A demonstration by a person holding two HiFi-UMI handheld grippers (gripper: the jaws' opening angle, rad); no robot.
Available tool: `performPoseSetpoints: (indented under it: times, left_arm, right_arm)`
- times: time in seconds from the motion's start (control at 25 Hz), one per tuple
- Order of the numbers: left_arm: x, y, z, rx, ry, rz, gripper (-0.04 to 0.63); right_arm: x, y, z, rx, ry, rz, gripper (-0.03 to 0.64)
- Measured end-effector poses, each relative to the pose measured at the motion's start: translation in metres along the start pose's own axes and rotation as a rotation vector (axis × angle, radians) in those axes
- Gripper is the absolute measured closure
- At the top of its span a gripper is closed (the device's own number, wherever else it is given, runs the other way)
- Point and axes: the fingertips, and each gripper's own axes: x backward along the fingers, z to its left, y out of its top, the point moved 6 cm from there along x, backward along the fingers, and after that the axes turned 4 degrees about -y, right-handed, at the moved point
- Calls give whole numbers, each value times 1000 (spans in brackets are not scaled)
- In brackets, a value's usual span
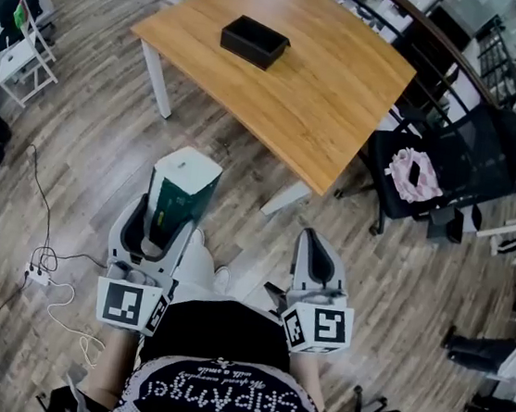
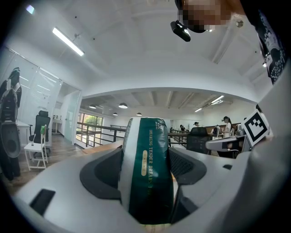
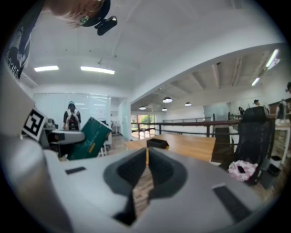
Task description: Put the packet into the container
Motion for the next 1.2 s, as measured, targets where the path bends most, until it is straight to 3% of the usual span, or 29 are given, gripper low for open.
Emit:
performPoseSetpoints:
  times: [0.68, 1.0, 1.2]
  left_arm:
    - [-90, 20, 127, 30, -60, 12, 250]
    - [-110, 24, 166, 47, -87, 7, 250]
    - [-119, 19, 178, 82, -93, -17, 250]
  right_arm:
    - [-139, 33, 58, 2, -15, 44, 580]
    - [-168, 38, 79, -5, -57, 51, 580]
    - [-177, 57, 83, 66, -69, 59, 579]
